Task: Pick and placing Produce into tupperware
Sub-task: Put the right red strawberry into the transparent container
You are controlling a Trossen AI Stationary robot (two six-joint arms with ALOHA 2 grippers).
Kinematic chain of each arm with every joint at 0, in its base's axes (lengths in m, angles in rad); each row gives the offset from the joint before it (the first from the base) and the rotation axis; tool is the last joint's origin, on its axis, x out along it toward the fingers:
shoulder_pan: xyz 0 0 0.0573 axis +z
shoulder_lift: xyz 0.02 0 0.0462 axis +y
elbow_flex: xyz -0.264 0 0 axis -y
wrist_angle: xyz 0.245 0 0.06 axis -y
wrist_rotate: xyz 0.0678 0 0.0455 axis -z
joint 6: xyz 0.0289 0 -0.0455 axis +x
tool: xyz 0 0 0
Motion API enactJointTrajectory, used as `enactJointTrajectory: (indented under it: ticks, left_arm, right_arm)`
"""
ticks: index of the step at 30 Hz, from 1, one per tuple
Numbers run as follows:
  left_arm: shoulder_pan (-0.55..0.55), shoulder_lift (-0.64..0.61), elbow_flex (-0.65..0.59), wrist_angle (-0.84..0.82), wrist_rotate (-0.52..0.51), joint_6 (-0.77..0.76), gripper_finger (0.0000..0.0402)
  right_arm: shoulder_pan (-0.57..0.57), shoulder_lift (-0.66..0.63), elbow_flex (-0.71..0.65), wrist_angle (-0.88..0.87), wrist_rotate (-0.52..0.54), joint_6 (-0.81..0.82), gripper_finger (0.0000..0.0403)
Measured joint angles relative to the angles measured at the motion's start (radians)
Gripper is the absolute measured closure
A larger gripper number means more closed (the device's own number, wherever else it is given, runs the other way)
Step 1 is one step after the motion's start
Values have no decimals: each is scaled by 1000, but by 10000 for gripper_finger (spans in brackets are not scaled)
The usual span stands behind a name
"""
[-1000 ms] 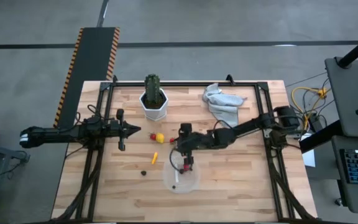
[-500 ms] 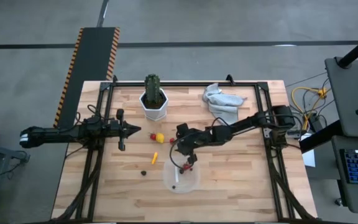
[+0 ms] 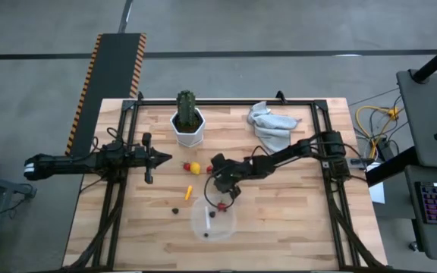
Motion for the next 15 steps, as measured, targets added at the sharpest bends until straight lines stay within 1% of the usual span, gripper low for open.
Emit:
enactJointTrajectory:
  ticks: [10,15]
  left_arm:
    - [0,10,0,0,0,0,402]
    - [0,11,0,-1,0,0,402]
  right_arm:
    - [-22,-55,-1,0,-5,7,266]
    - [-34,-51,-1,-1,-55,-22,269]
